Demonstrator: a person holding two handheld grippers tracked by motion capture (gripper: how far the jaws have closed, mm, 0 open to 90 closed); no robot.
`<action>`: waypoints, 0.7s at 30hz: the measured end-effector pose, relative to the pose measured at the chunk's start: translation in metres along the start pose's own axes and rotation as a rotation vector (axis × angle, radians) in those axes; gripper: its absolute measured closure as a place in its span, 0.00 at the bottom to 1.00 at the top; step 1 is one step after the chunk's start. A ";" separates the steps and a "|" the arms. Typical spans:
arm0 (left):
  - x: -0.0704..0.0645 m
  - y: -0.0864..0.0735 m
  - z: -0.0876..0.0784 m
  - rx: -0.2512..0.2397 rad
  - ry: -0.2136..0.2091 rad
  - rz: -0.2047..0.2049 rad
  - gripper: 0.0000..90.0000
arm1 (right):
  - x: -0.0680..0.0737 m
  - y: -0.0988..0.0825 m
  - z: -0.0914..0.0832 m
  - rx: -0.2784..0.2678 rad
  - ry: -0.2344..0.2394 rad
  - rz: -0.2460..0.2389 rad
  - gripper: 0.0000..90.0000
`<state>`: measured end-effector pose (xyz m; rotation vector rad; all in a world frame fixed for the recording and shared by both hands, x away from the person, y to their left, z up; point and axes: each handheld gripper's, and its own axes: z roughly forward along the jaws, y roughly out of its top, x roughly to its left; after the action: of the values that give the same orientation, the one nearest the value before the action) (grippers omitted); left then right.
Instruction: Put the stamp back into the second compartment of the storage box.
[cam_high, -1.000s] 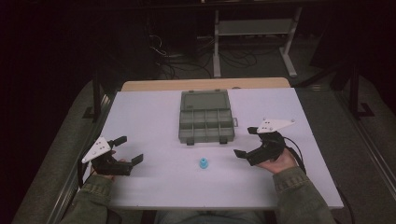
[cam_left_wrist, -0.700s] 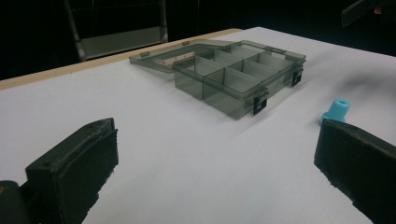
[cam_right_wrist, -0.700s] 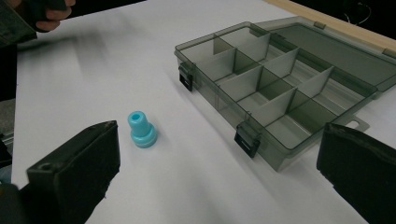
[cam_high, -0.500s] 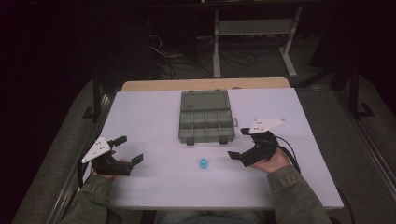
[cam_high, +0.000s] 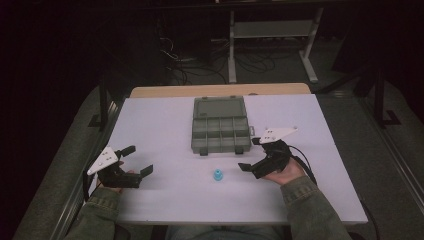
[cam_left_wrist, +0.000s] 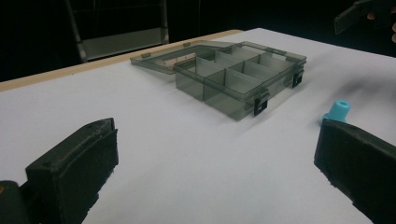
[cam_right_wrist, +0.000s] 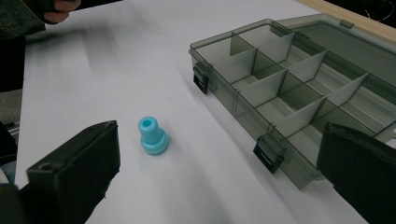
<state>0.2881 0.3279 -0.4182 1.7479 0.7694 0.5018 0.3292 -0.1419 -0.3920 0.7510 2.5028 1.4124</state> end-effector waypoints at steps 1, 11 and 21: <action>0.000 0.000 0.000 0.000 0.000 0.000 0.00 | 0.000 0.001 0.001 0.001 0.001 -0.002 0.00; 0.000 0.000 0.000 -0.001 -0.001 0.000 0.00 | 0.004 0.005 0.013 0.028 0.018 -0.021 0.00; 0.000 0.000 0.000 0.001 -0.001 0.003 0.00 | 0.007 0.008 0.021 0.046 0.034 -0.031 0.00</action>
<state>0.2878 0.3277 -0.4178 1.7502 0.7668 0.5030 0.3343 -0.1195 -0.3960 0.6987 2.5691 1.3736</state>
